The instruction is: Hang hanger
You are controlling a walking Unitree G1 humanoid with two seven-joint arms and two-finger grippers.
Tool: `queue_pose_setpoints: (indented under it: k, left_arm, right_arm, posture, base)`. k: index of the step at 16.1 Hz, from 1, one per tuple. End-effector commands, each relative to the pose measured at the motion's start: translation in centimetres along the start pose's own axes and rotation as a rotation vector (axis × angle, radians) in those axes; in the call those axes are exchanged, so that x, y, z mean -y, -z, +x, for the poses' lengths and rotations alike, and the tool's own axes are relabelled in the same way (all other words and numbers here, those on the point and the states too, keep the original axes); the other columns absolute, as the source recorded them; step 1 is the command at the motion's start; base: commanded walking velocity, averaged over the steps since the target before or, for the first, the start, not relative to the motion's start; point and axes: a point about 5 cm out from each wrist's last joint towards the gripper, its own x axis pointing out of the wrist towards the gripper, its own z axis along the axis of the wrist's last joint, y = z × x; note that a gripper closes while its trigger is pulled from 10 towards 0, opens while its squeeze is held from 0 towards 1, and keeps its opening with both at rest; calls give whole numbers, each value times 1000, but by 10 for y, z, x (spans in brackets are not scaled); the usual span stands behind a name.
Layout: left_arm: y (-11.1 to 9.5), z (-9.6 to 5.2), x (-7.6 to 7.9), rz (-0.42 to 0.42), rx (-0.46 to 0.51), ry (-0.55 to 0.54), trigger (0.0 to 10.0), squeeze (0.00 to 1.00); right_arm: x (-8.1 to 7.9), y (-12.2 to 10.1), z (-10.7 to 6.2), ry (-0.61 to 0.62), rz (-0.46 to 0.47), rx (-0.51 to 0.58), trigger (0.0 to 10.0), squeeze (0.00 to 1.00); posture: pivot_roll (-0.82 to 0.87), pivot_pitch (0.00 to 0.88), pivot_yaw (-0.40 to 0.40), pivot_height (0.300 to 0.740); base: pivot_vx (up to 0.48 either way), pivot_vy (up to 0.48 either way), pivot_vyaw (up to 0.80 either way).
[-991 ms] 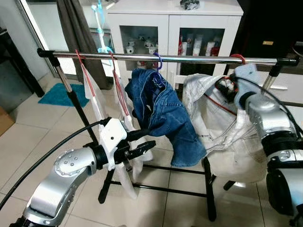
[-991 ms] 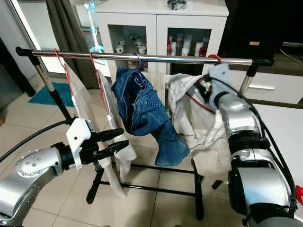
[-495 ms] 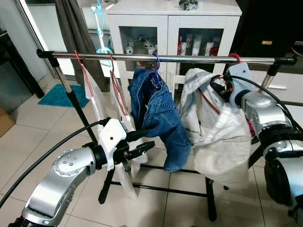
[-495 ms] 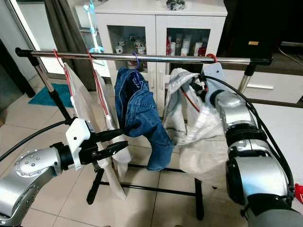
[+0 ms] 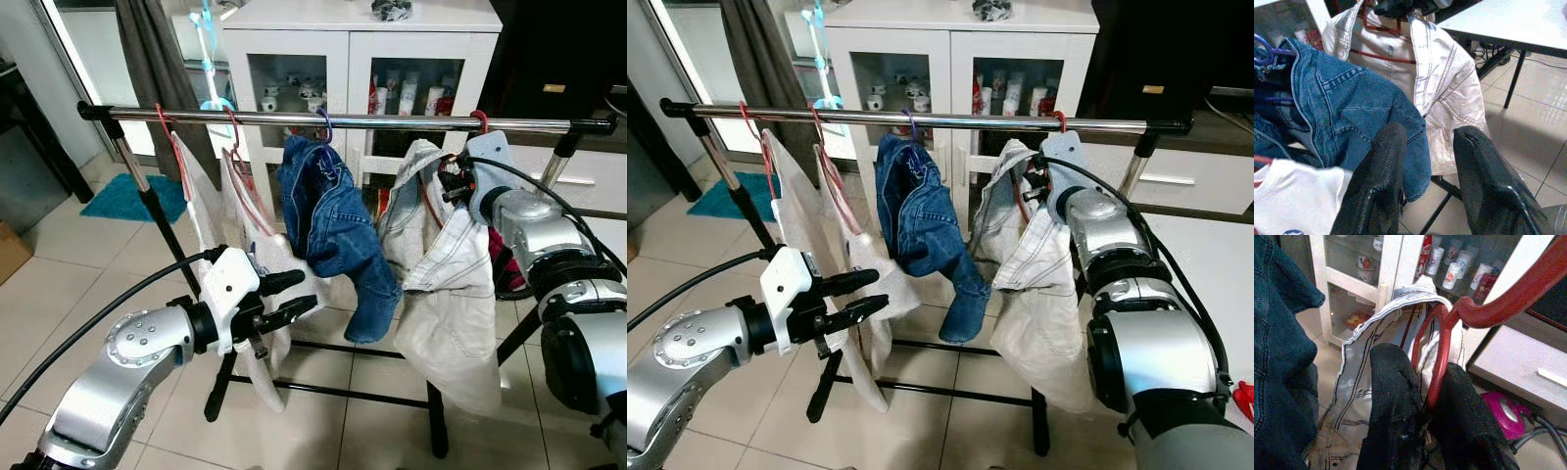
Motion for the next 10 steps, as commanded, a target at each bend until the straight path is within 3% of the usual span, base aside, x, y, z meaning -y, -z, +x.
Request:
queue_pose_setpoints:
  k: [1,7,10]
  left_arm:
    - [-1,-4,-1,12,-10,-3,10000,0]
    - [0,-6,1,10,-24,-13,10000,0]
    - [0,3,-5,-15,1,-108,10000,0]
  right_arm:
    - [-7,4,3,-11,-9,-39,0,0]
    - [-15,4,5,2,-9,-47,0,0]
    - [-17,-11,5,-33,38,76,0,0]
  posture:
    - [6,0,79,719]
    - [11,0,70,719]
    - [-3,0,69,719]
  base:
    - [0,0,0]
    - [0,0,0]
    - [0,0,0]
